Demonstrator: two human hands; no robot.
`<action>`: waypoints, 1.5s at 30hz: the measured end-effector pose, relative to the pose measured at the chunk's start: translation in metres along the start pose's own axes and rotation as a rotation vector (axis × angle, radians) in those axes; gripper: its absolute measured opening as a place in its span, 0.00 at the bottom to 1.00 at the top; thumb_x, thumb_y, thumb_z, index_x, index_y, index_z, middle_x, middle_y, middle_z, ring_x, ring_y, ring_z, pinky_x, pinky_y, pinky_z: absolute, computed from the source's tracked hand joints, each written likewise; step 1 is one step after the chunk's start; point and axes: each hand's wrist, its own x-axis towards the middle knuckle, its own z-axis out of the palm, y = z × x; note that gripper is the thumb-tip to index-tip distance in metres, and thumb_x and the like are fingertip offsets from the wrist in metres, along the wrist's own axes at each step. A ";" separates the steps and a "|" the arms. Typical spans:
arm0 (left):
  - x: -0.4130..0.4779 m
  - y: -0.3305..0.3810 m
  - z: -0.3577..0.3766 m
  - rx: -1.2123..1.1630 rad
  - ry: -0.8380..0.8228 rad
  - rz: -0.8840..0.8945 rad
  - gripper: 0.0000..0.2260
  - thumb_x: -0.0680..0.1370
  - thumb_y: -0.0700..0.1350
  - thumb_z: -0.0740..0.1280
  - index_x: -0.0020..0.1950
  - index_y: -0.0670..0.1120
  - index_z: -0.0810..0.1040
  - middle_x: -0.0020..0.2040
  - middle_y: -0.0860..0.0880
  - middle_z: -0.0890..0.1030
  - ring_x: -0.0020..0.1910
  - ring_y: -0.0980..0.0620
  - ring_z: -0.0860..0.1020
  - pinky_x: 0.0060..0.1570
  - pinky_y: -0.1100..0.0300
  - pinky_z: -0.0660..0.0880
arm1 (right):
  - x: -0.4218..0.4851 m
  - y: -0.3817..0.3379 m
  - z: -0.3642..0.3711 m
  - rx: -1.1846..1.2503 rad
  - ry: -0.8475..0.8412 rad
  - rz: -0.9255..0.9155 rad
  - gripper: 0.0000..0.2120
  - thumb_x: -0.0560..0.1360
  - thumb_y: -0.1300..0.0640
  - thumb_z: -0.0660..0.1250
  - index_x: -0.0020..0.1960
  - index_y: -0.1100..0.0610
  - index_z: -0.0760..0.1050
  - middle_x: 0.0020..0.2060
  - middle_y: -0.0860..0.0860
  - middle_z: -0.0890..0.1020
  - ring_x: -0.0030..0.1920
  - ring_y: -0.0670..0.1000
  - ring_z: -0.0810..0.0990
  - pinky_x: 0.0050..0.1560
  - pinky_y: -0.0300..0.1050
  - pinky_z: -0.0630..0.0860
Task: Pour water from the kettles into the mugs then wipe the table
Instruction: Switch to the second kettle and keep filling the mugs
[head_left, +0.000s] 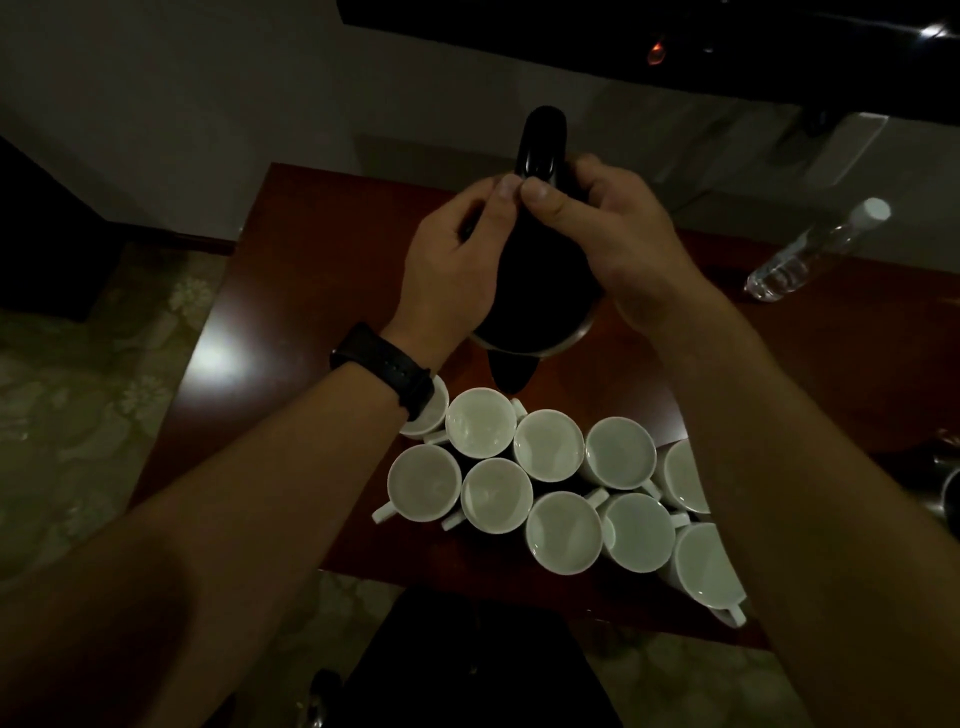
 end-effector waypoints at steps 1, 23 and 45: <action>-0.002 0.001 0.001 0.001 0.001 -0.002 0.12 0.84 0.50 0.60 0.58 0.50 0.82 0.53 0.51 0.85 0.56 0.51 0.83 0.57 0.53 0.81 | -0.003 0.000 0.000 -0.006 -0.001 -0.003 0.08 0.78 0.50 0.70 0.55 0.51 0.78 0.57 0.54 0.82 0.55 0.49 0.85 0.56 0.45 0.82; -0.063 0.016 -0.002 0.019 -0.115 -0.003 0.13 0.79 0.60 0.61 0.55 0.57 0.80 0.49 0.55 0.84 0.53 0.51 0.83 0.54 0.49 0.80 | -0.072 0.001 0.017 0.003 0.039 -0.048 0.05 0.80 0.54 0.69 0.53 0.45 0.76 0.64 0.58 0.78 0.61 0.55 0.81 0.64 0.54 0.80; -0.080 0.009 -0.010 -0.023 -0.086 -0.075 0.10 0.85 0.45 0.59 0.61 0.55 0.78 0.50 0.60 0.85 0.52 0.60 0.83 0.48 0.67 0.78 | -0.071 0.022 0.015 -0.126 -0.098 -0.091 0.12 0.80 0.54 0.69 0.62 0.52 0.74 0.64 0.54 0.76 0.64 0.53 0.78 0.66 0.57 0.77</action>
